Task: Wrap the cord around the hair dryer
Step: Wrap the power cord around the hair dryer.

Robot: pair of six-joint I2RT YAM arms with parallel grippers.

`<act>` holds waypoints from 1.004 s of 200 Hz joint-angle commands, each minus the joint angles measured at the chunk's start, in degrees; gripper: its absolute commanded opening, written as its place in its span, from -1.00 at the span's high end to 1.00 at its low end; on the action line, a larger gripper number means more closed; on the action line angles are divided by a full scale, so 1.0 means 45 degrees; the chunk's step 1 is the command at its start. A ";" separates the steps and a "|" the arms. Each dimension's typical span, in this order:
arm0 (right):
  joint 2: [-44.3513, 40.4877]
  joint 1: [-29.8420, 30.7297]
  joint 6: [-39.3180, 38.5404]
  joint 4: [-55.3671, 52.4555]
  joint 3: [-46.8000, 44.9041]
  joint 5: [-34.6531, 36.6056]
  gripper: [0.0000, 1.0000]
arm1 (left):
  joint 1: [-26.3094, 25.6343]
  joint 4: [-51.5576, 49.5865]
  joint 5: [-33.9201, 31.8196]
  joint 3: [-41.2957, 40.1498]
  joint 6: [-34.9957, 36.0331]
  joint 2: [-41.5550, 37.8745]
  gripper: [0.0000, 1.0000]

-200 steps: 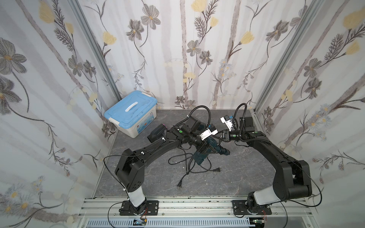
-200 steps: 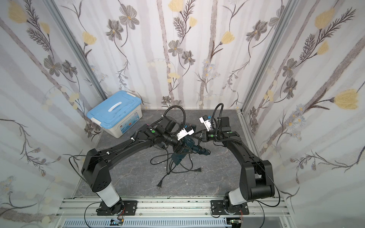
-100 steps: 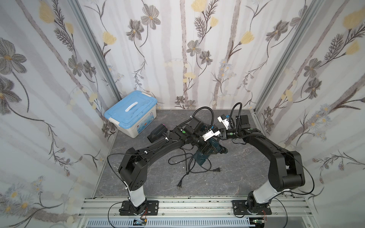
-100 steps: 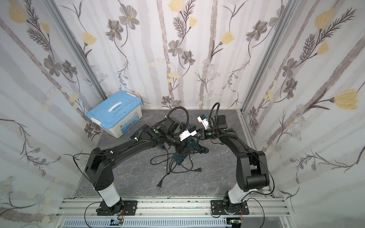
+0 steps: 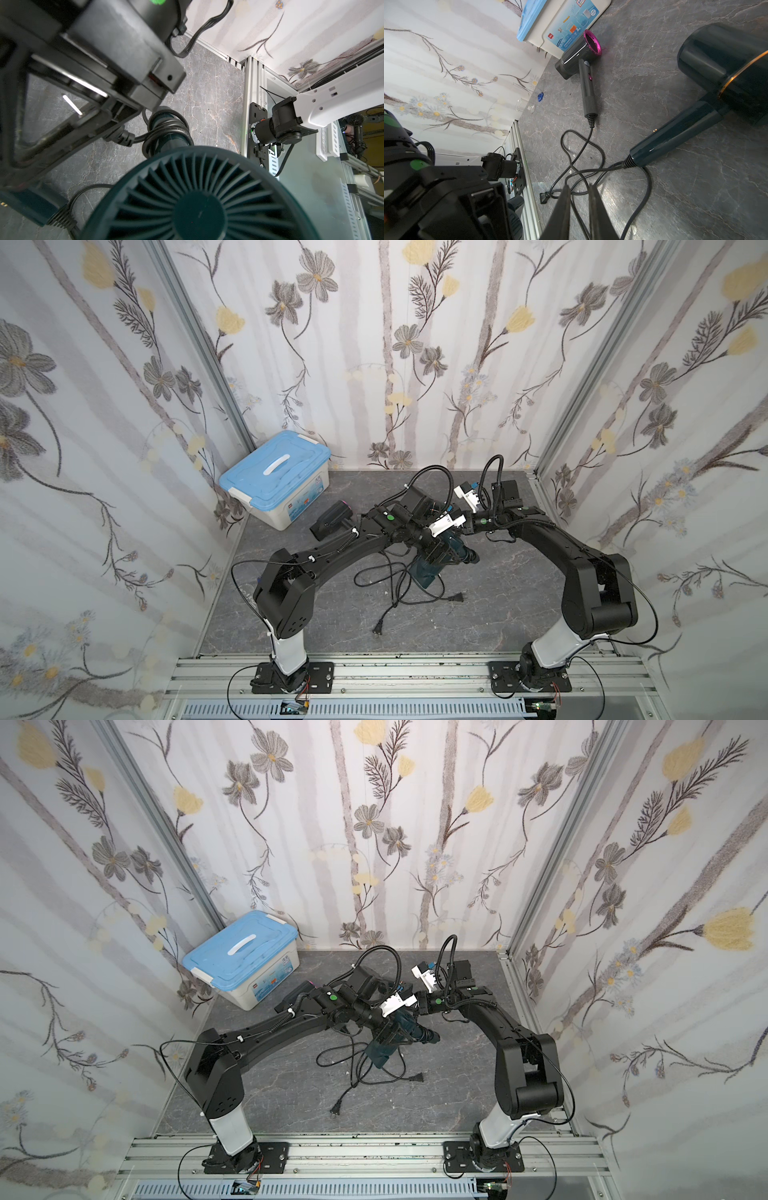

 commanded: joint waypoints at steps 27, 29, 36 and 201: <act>-0.1110 0.0067 -0.0718 0.0724 -0.0872 0.0250 0.47 | 0.0537 0.3061 0.3486 -0.0515 -0.1088 -0.0285 1.00; -0.1119 0.0067 -0.0728 0.0704 -0.0904 0.0280 0.45 | 0.0553 0.3119 0.3527 -0.0525 -0.1117 -0.0283 1.00; -0.1199 0.0050 -0.0754 0.0710 -0.1004 0.0328 0.38 | 0.0583 0.3241 0.3618 -0.0535 -0.1228 -0.0315 1.00; -0.1313 -0.0818 0.0330 0.2262 -0.2633 -0.0055 -0.20 | 0.0970 0.5631 0.4469 -0.0911 -0.2994 0.0905 1.00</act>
